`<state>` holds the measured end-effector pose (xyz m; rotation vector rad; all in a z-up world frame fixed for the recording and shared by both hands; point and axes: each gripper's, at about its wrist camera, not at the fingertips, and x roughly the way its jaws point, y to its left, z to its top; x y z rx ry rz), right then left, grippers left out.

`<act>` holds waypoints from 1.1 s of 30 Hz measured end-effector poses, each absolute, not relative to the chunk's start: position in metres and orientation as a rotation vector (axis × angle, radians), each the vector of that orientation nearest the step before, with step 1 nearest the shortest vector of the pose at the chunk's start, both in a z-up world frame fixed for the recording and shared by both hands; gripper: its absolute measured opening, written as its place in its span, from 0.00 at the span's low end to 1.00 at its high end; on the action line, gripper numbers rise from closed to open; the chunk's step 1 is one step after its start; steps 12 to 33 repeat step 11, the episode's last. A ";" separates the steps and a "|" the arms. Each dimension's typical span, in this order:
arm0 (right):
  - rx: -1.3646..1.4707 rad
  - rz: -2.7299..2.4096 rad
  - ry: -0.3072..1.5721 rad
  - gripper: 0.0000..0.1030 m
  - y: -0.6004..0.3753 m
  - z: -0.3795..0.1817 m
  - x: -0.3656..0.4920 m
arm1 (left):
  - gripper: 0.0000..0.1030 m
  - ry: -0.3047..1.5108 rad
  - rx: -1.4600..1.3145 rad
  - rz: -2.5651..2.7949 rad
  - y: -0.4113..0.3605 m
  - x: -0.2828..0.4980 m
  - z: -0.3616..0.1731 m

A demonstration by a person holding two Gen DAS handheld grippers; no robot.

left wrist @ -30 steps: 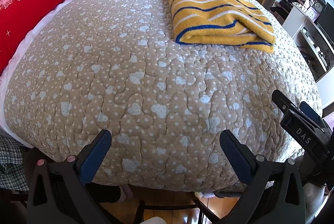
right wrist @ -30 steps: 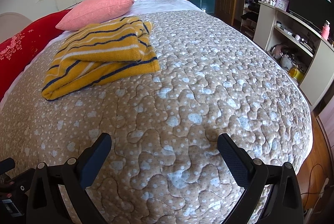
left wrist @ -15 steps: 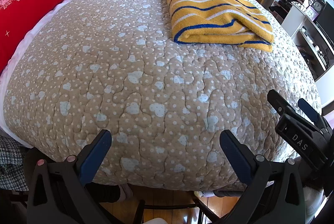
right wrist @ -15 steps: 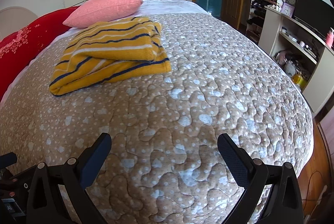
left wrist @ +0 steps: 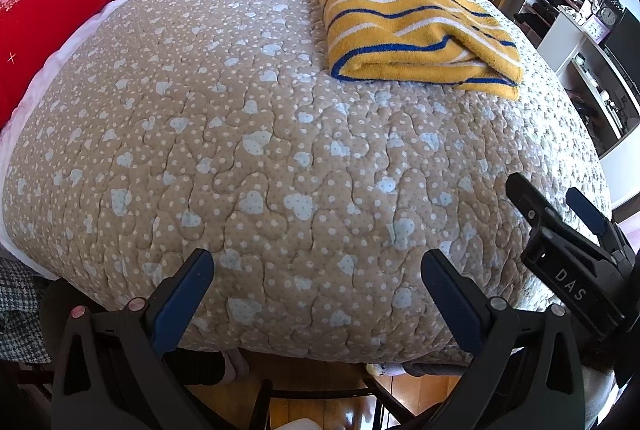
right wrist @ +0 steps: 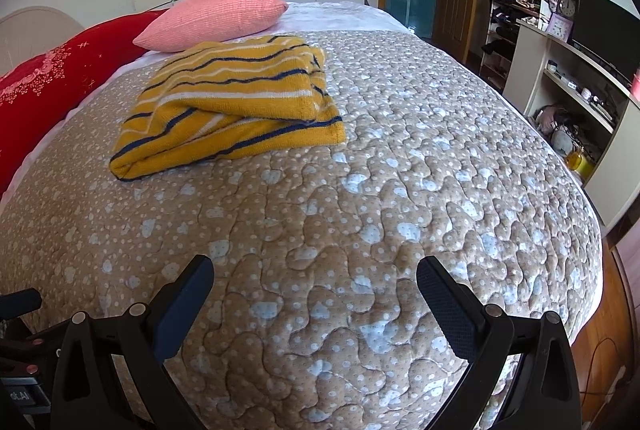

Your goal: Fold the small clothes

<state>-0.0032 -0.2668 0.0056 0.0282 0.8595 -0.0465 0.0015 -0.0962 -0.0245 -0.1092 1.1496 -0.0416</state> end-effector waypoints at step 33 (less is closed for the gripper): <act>0.007 -0.009 0.847 0.99 -0.258 0.013 0.000 | 1.00 1.114 -0.141 -0.056 -0.087 0.001 -0.013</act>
